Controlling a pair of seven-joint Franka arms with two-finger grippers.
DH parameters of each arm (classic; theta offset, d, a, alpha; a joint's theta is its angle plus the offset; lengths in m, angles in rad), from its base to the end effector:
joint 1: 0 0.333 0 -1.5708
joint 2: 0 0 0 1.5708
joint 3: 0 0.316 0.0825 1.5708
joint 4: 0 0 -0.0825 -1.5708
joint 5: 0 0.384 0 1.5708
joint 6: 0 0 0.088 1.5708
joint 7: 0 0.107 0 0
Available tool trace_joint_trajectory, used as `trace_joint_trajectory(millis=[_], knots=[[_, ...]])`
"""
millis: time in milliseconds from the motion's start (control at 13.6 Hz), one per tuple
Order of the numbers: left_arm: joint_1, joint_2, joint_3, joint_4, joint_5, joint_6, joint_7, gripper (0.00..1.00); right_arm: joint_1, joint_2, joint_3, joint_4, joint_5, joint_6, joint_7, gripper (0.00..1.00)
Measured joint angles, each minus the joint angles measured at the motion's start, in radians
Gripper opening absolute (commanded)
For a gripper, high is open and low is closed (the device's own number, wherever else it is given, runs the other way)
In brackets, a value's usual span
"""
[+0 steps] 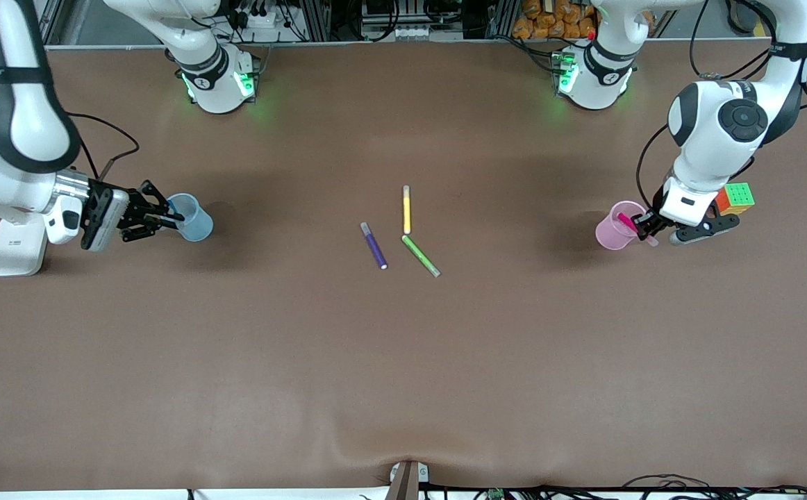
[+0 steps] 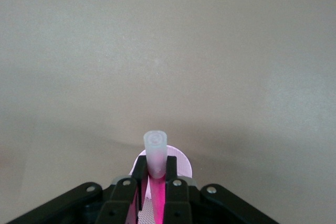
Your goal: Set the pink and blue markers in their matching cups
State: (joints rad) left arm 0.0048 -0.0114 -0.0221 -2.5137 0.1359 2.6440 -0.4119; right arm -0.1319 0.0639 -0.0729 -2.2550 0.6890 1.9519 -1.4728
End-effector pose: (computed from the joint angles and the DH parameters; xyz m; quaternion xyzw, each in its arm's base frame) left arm 0.4761 -0.0118 0.2973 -0.9871 -0.1390 -0.0768 0.0208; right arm 0.4925 -0.0590 0.3219 -0.8534 -0.4028 -0.0962 0.3167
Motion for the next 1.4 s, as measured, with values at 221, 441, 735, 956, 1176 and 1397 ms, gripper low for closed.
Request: trace_joint_trajectory(millis=[221, 441, 735, 956, 1176, 1397], knots=[[-0.001, 0.004, -0.007, 0.018, 0.0, -0.007, 0.001, 1.0, -0.03, 0.039, 0.001, -0.001, 0.038, -0.037, -0.121, 0.0], [-0.002, 0.0, -0.029, 0.143, 0.0, -0.187, 0.001, 1.0, -0.053, 0.067, 0.001, -0.002, 0.041, -0.048, -0.17, 0.0], [-0.002, -0.019, -0.041, 0.411, -0.01, -0.506, 0.077, 1.0, -0.075, 0.108, 0.001, -0.001, 0.055, -0.048, -0.245, 0.02], [0.003, -0.022, -0.039, 0.546, -0.04, -0.669, 0.225, 1.0, -0.084, 0.131, 0.001, 0.001, 0.067, -0.047, -0.288, 0.99], [0.014, -0.023, -0.036, 0.653, -0.094, -0.808, 0.283, 1.0, -0.095, 0.14, 0.001, 0.011, 0.073, -0.051, -0.294, 1.0], [0.024, -0.027, -0.037, 0.762, -0.131, -0.932, 0.296, 1.0, -0.116, 0.14, 0.001, 0.06, 0.076, -0.123, -0.26, 1.0]])
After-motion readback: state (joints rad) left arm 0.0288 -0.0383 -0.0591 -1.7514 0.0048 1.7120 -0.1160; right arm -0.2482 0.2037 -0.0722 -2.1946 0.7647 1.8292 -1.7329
